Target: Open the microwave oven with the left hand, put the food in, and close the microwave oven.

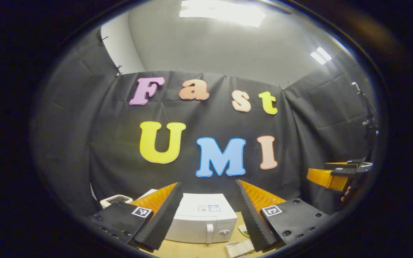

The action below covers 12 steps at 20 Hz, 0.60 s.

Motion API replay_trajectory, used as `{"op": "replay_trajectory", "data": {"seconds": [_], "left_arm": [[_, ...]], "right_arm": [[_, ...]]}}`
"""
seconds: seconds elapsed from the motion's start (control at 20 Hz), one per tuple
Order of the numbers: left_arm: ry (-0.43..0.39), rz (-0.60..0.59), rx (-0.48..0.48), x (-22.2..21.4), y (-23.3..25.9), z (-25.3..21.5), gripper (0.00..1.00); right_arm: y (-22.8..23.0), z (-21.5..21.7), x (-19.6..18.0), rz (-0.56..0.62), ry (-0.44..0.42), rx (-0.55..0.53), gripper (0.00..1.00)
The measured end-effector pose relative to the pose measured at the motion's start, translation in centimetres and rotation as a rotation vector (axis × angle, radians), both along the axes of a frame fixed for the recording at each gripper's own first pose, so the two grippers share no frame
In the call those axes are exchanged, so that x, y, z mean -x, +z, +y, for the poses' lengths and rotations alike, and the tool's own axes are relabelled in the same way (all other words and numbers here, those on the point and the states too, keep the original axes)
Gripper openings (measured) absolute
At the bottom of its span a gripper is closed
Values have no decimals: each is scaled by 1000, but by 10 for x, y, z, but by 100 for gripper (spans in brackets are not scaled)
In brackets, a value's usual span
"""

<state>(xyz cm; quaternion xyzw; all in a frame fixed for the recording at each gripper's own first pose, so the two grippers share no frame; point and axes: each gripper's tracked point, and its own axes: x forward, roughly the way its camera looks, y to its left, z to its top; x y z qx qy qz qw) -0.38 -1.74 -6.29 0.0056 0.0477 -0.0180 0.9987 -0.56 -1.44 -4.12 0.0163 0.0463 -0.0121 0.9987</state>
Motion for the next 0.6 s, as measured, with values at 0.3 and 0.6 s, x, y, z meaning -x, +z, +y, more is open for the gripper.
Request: {"op": "replay_trajectory", "data": {"seconds": [0.3,0.6], "left_arm": [[-29,151,-20,-13,-84,-9,96],[-38,276,-25,-35,-175,-13,95]], "right_arm": [[-27,-7,-4,65,-7,-3,96],[-44,-18,-11,109,-16,37,96]]}}
